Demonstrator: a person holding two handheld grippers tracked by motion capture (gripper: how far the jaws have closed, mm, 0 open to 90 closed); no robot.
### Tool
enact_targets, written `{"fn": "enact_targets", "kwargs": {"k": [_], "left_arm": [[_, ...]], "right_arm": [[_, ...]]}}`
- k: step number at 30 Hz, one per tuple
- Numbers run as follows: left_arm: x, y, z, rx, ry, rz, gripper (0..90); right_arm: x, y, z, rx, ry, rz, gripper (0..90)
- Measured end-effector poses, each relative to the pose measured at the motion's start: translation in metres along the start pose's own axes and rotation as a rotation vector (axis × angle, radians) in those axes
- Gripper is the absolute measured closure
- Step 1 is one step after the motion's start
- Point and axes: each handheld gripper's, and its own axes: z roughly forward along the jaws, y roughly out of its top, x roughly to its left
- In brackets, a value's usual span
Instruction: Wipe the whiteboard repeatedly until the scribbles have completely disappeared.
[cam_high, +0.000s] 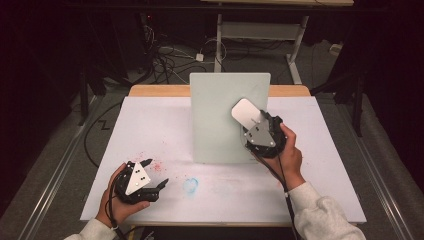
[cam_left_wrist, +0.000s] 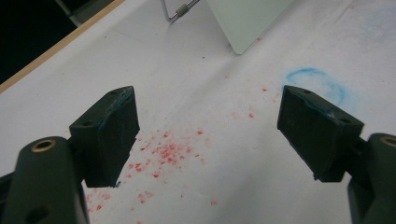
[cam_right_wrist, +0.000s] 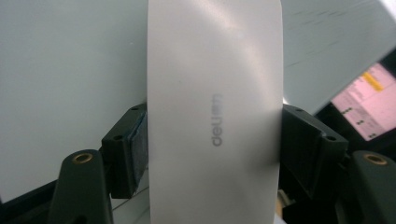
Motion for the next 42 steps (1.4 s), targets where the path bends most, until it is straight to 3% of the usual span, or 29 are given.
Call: {"fn": "enact_targets", "kwargs": {"k": [6, 9, 12, 15, 17, 24, 27, 34, 37, 39, 42], "left_arm": [[0.001, -0.001, -0.001, -0.006, 0.000, -0.003, 19.8], [0.001, -0.001, -0.001, -0.006, -0.002, 0.000, 19.8], [0.001, -0.001, -0.001, -0.009, -0.001, -0.002, 19.8], [0.000, 0.000, -0.002, -0.007, 0.000, 0.002, 19.8], [0.000, 0.000, -0.001, -0.003, -0.001, 0.005, 19.8], [0.000, 0.000, 0.000, 0.000, -0.001, 0.004, 19.8], [-0.001, 0.000, 0.000, 0.000, -0.003, 0.005, 19.8], [0.000, -0.001, 0.000, -0.002, -0.007, 0.001, 19.8], [0.000, -0.001, -0.001, -0.003, -0.009, 0.001, 19.8], [0.000, -0.001, -0.001, -0.004, -0.009, 0.003, 19.8], [0.000, 0.000, -0.001, -0.004, -0.009, 0.005, 19.8]], "right_arm": [[-0.044, 0.020, 0.004, -0.021, -0.094, 0.079, 31.2], [-0.053, 0.021, 0.005, -0.024, -0.097, 0.102, 31.2], [-0.042, 0.016, 0.004, -0.023, -0.072, 0.094, 31.2], [-0.015, 0.003, 0.001, -0.006, -0.013, 0.034, 31.2], [-0.004, -0.003, -0.001, 0.001, 0.031, 0.019, 31.2], [0.022, -0.013, -0.003, 0.026, 0.042, -0.047, 31.2], [0.012, -0.008, -0.001, 0.023, 0.066, -0.028, 31.2], [-0.038, 0.014, 0.004, -0.002, -0.072, 0.066, 31.2], [-0.055, 0.015, 0.005, -0.005, -0.093, 0.108, 31.2], [-0.056, 0.011, 0.004, -0.006, -0.076, 0.127, 31.3], [-0.044, 0.005, 0.003, 0.004, -0.054, 0.096, 31.2]]}}
